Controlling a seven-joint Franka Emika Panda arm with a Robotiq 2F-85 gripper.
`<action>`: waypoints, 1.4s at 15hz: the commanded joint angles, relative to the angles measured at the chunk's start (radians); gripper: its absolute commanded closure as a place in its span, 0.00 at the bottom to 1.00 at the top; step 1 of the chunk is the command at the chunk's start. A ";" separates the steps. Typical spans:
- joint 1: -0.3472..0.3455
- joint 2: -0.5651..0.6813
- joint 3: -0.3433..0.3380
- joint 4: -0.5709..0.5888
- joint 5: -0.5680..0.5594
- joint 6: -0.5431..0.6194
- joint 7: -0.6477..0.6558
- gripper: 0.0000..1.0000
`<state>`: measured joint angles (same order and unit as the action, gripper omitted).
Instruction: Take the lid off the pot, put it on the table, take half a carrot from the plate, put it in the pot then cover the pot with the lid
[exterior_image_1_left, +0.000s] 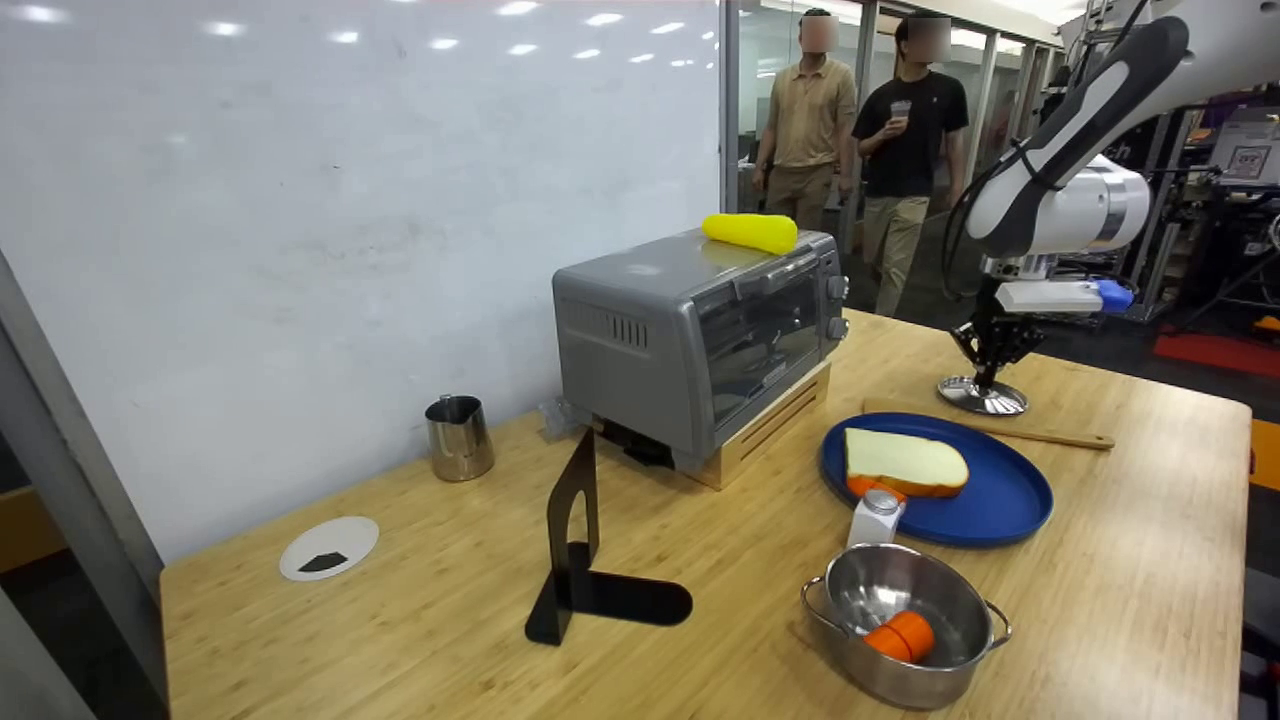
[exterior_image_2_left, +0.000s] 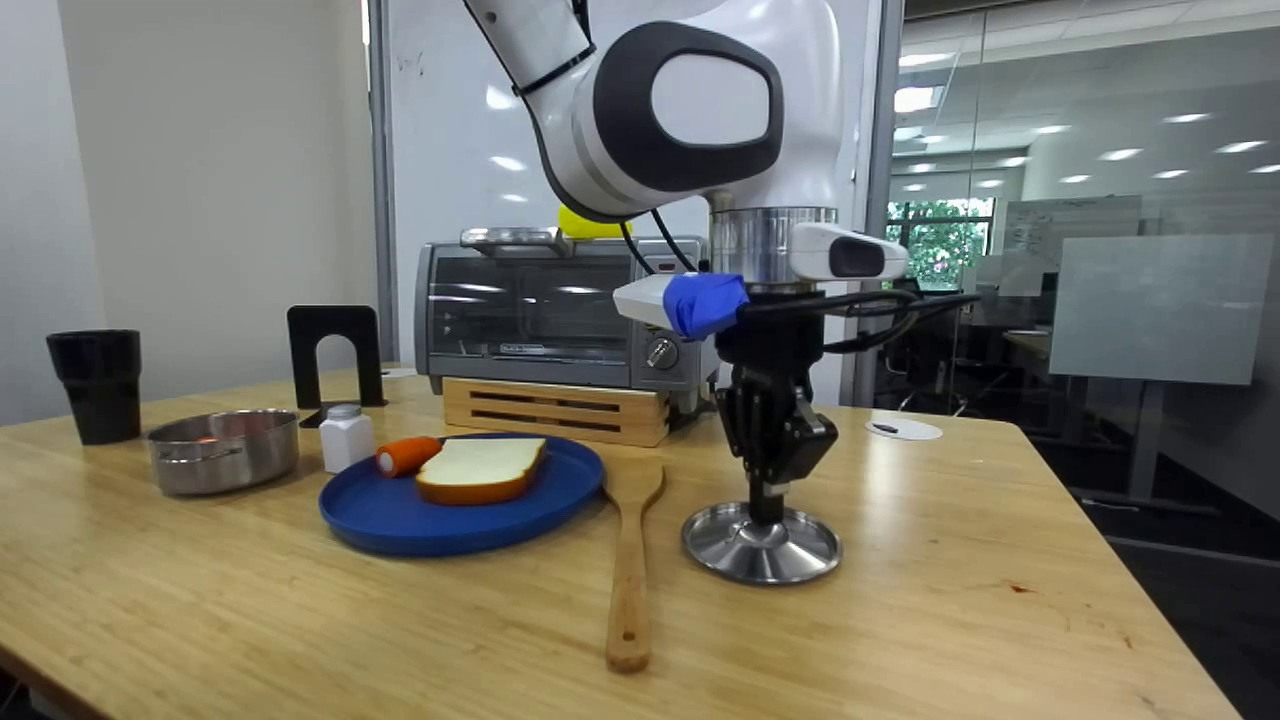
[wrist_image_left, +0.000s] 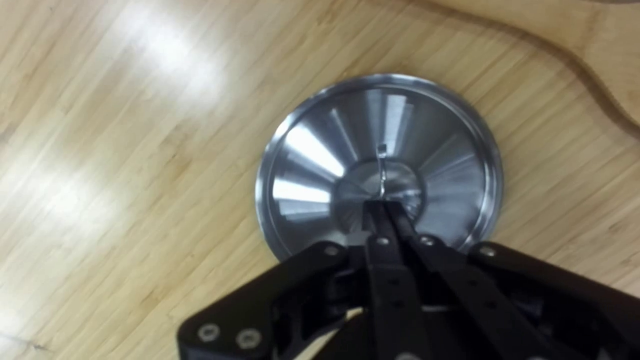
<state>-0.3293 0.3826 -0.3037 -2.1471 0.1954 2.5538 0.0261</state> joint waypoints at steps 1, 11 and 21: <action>-0.012 -0.023 0.016 -0.025 -0.006 0.025 -0.008 0.99; 0.101 -0.299 -0.002 -0.141 -0.373 -0.080 0.000 0.99; 0.180 -0.449 0.123 -0.168 -0.394 -0.142 -0.223 0.99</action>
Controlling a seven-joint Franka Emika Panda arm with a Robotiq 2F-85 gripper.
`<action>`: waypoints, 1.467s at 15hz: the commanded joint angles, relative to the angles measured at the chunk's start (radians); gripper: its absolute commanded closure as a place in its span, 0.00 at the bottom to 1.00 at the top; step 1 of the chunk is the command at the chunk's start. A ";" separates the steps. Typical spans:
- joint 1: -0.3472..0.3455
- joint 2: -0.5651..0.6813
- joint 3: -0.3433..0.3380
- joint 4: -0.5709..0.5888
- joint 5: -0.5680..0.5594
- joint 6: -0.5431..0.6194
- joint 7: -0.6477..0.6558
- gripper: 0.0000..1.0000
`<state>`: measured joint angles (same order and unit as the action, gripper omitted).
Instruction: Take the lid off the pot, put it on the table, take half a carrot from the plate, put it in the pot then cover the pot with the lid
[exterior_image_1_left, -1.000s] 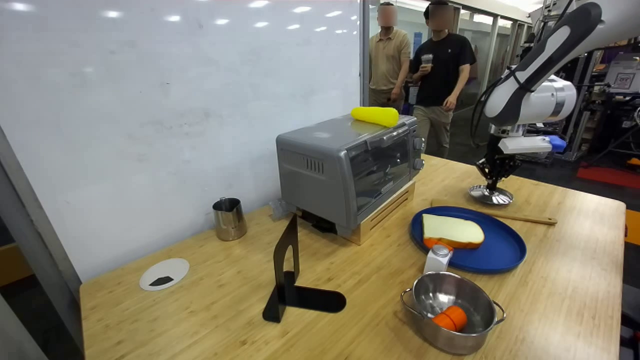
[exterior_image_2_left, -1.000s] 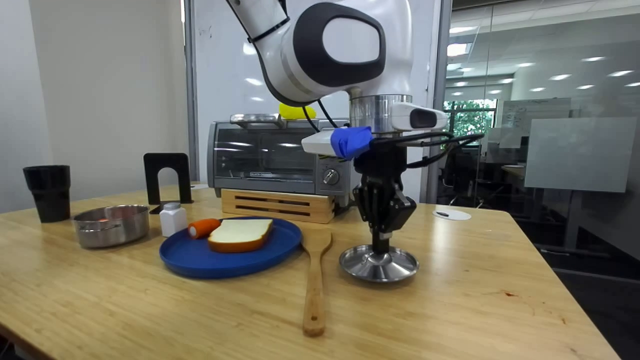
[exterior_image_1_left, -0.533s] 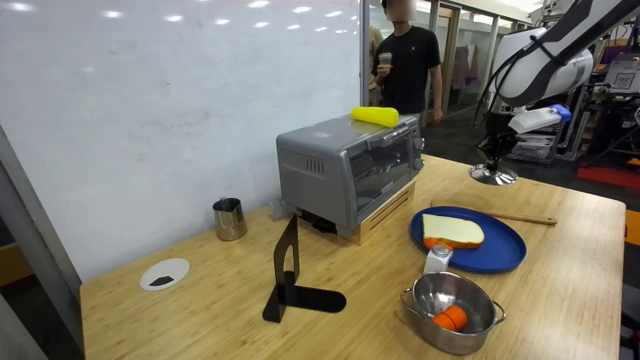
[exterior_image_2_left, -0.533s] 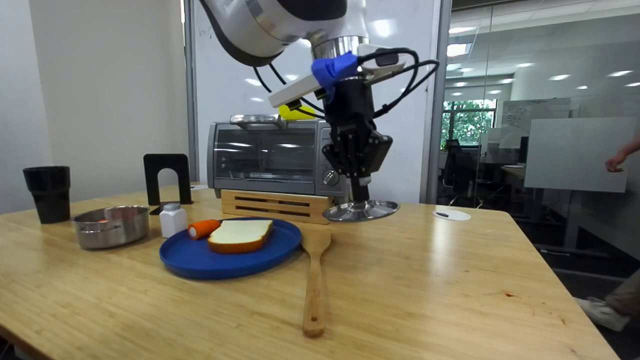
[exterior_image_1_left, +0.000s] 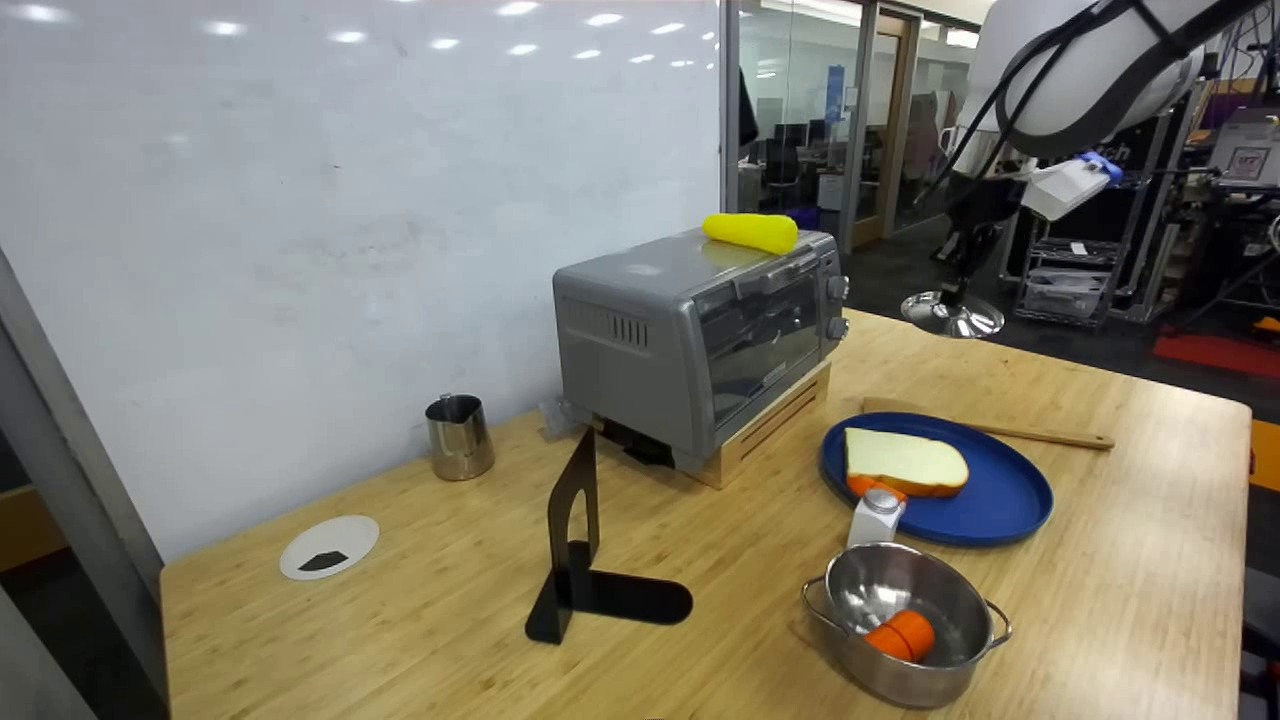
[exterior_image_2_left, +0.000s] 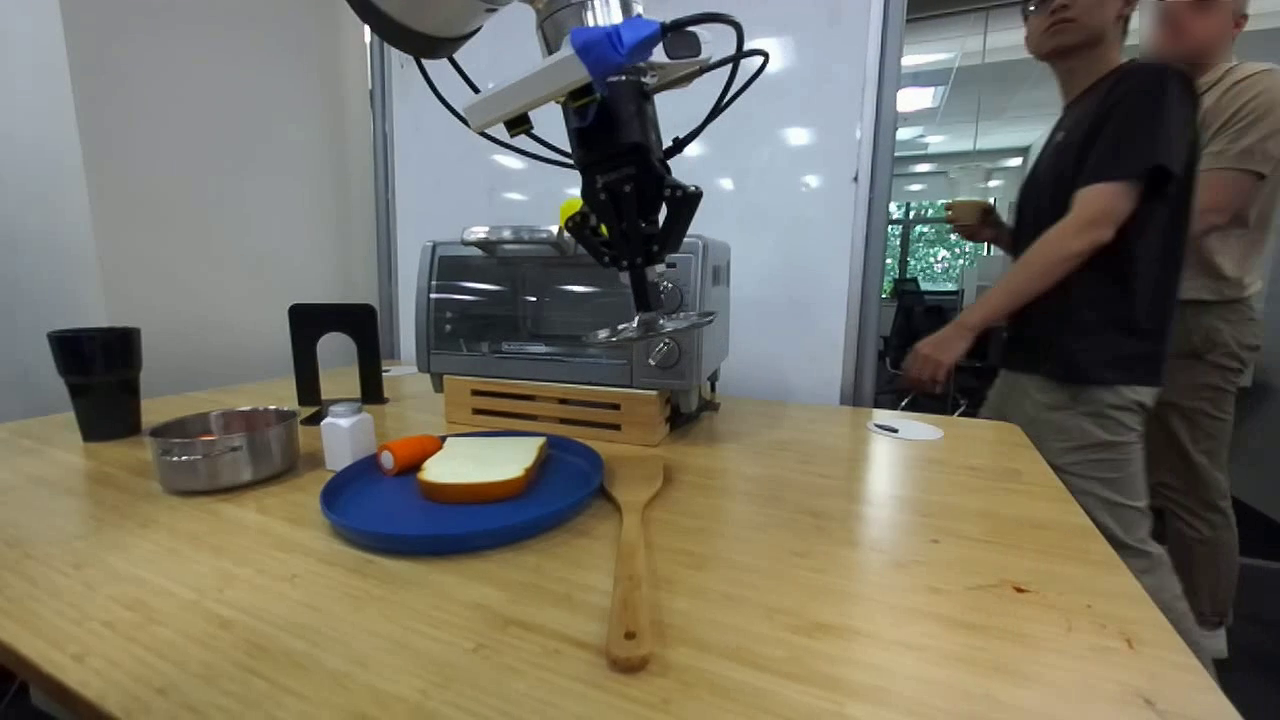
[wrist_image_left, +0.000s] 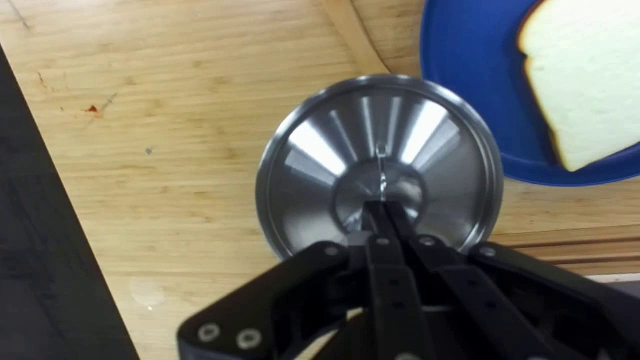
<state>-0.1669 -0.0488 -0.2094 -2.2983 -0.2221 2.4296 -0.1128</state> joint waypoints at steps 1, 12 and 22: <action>0.032 -0.014 0.043 -0.018 0.029 -0.023 -0.117 0.99; 0.137 0.027 0.150 -0.015 0.022 -0.079 -0.308 0.99; 0.144 0.031 0.161 -0.022 0.014 -0.070 -0.286 0.97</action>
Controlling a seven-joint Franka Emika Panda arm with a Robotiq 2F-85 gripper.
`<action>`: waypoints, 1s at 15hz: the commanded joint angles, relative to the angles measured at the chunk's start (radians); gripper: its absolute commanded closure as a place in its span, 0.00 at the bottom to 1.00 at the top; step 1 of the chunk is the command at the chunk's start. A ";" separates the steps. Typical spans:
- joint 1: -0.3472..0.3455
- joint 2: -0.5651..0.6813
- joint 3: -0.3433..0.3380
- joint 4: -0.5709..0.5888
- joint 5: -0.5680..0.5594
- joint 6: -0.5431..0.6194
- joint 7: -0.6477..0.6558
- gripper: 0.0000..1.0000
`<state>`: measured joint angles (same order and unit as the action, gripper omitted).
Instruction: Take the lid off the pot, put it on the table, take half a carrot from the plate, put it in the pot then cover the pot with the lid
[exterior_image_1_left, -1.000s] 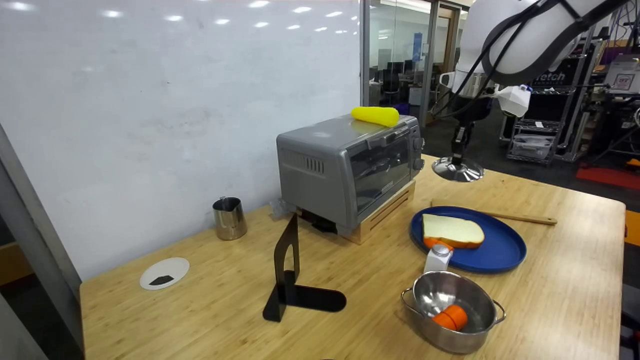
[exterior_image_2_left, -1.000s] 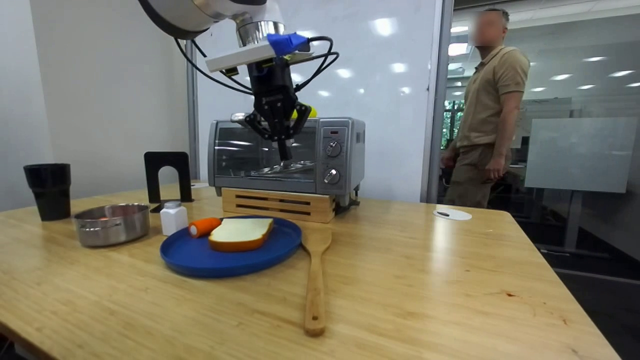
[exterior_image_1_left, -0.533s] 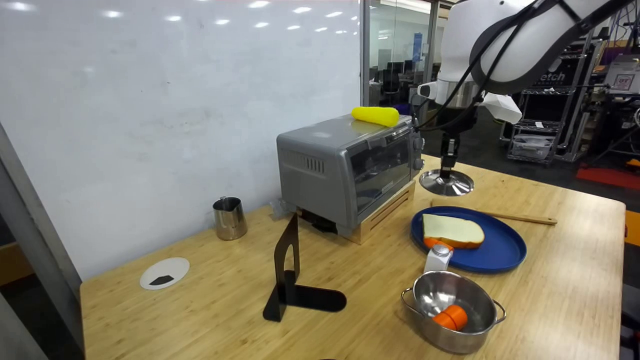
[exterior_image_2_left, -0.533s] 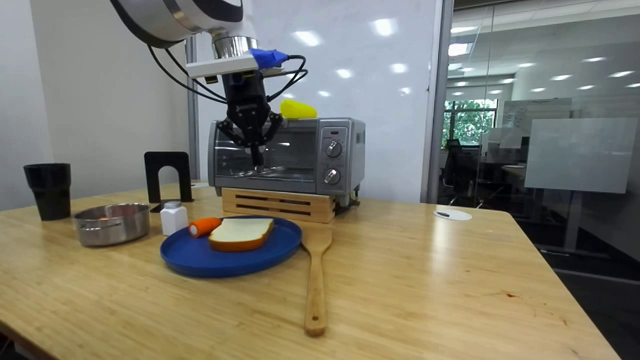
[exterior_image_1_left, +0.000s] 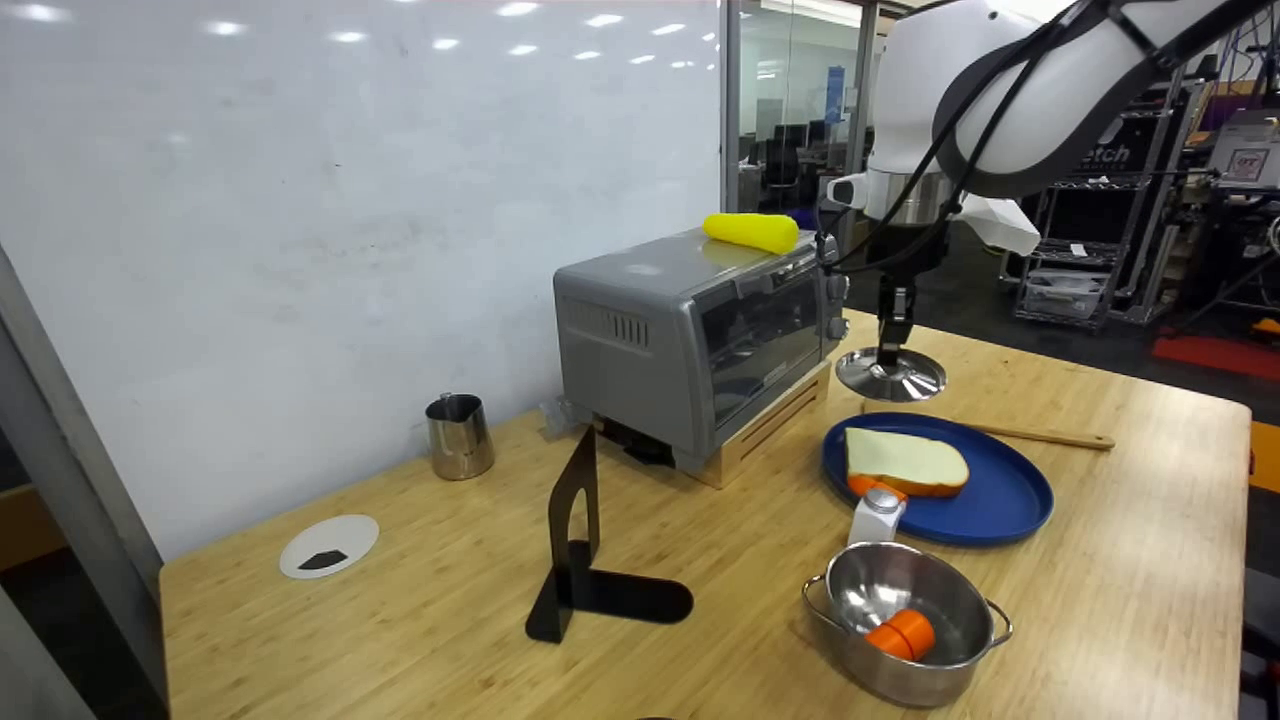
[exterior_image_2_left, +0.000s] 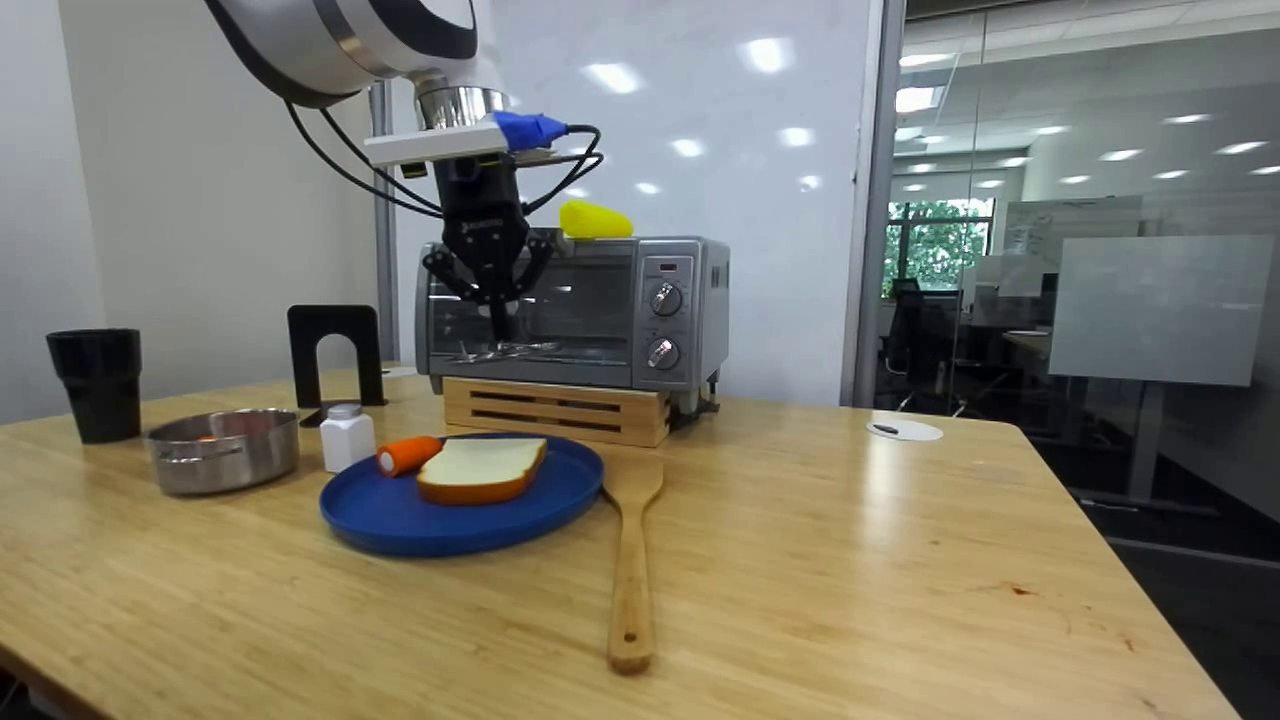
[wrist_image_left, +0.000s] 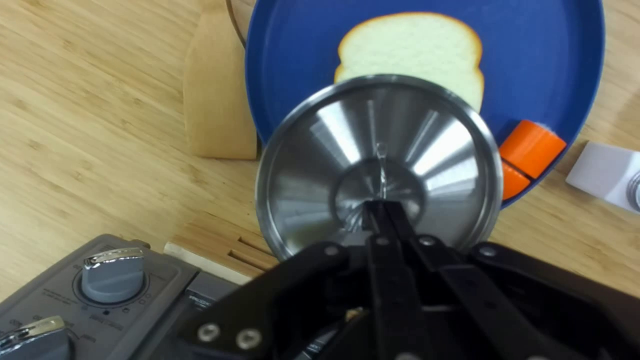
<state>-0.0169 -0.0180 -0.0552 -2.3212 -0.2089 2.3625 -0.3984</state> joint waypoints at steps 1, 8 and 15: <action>-0.006 0.000 0.007 0.001 0.001 -0.003 0.000 0.97; 0.019 -0.022 0.031 0.000 0.006 -0.010 -0.111 0.99; 0.118 -0.076 0.103 -0.008 0.186 -0.003 -0.398 0.99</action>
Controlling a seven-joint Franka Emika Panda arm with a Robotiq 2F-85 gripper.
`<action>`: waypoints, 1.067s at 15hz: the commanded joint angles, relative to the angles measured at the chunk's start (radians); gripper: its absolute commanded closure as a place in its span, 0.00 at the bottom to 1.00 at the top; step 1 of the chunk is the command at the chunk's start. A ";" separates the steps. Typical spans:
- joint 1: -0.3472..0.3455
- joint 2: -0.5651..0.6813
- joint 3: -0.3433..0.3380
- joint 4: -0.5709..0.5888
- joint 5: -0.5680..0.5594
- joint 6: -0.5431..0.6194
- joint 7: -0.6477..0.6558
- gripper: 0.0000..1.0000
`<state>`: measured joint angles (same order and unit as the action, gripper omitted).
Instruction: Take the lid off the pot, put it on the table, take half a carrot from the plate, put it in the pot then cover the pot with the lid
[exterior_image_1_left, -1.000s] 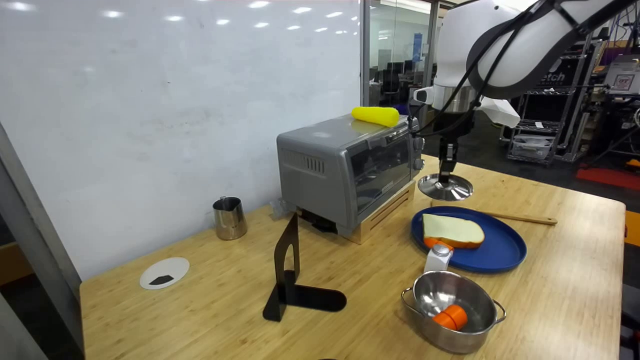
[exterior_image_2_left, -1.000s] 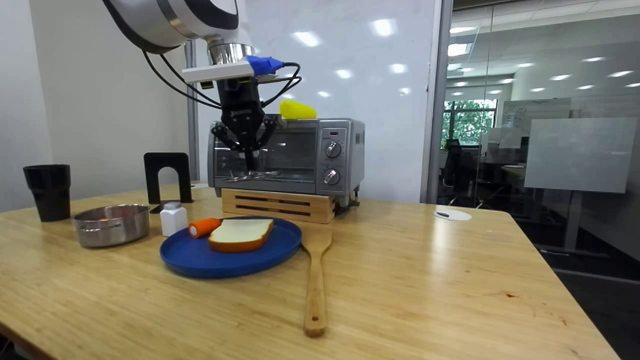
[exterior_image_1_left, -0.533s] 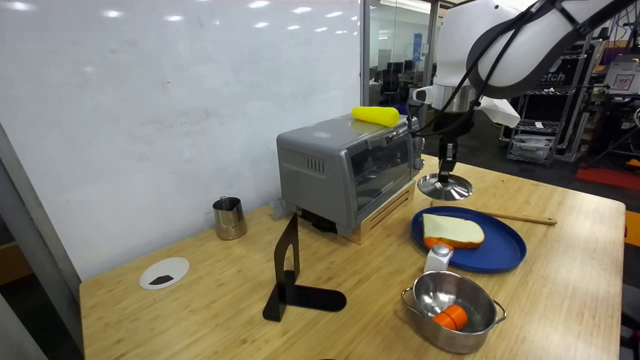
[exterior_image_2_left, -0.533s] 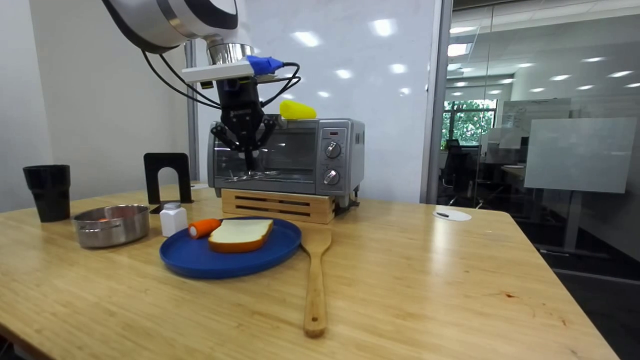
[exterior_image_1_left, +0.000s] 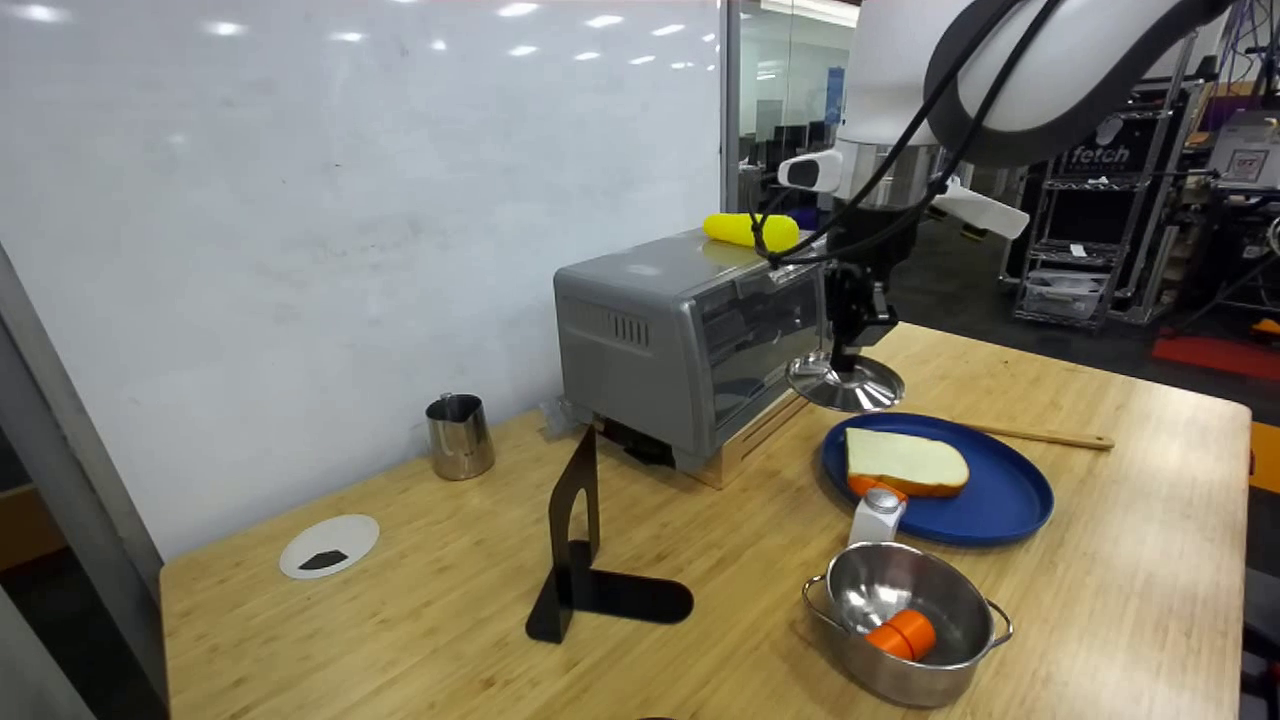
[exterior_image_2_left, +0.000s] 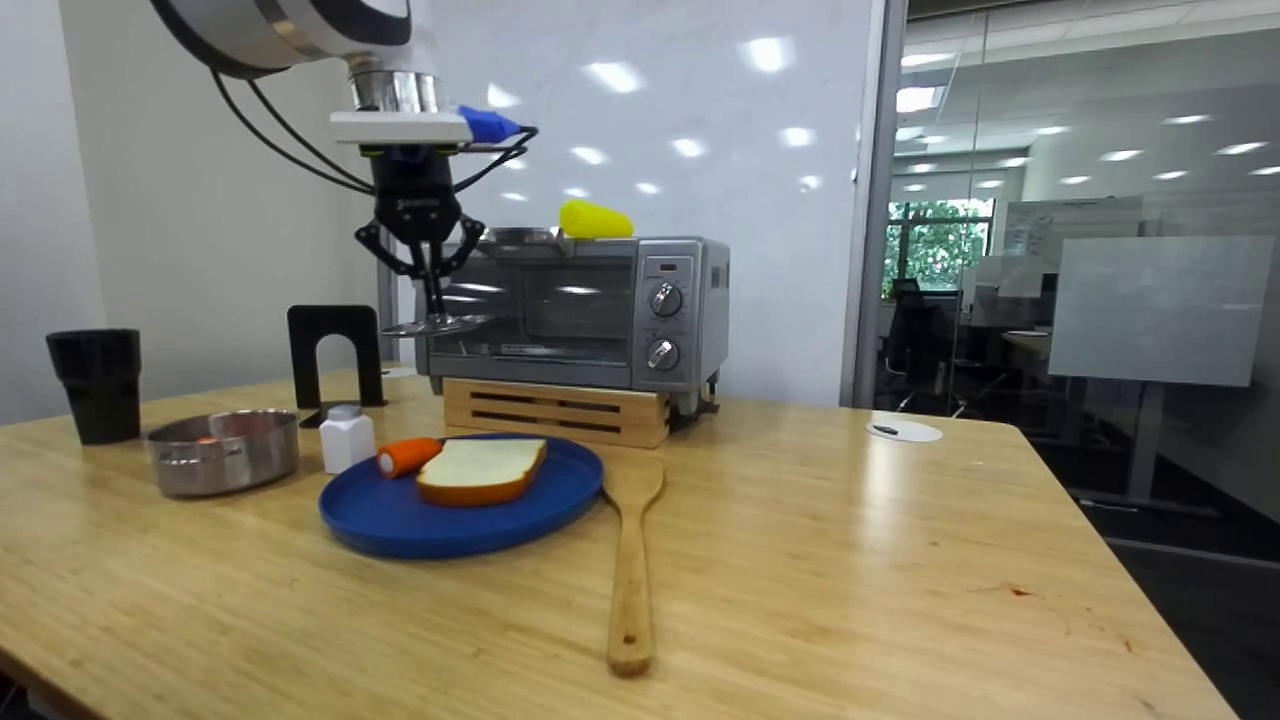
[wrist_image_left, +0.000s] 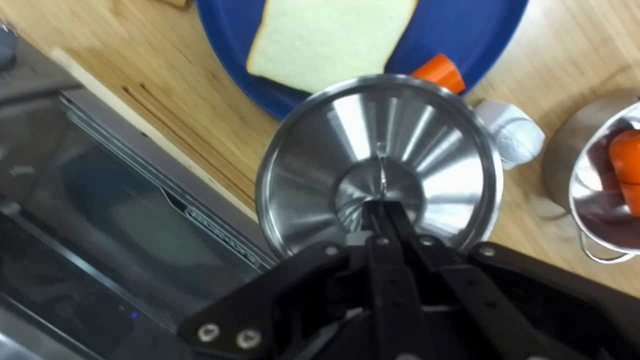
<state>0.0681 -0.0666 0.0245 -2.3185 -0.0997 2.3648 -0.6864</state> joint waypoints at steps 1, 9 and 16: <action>0.050 -0.031 0.034 -0.006 0.105 -0.015 -0.139 0.99; 0.152 -0.034 0.115 -0.037 0.234 -0.122 -0.295 0.99; 0.159 -0.059 0.133 -0.095 0.179 -0.212 -0.295 0.99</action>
<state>0.2313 -0.0915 0.1501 -2.3805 0.0993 2.1839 -0.9598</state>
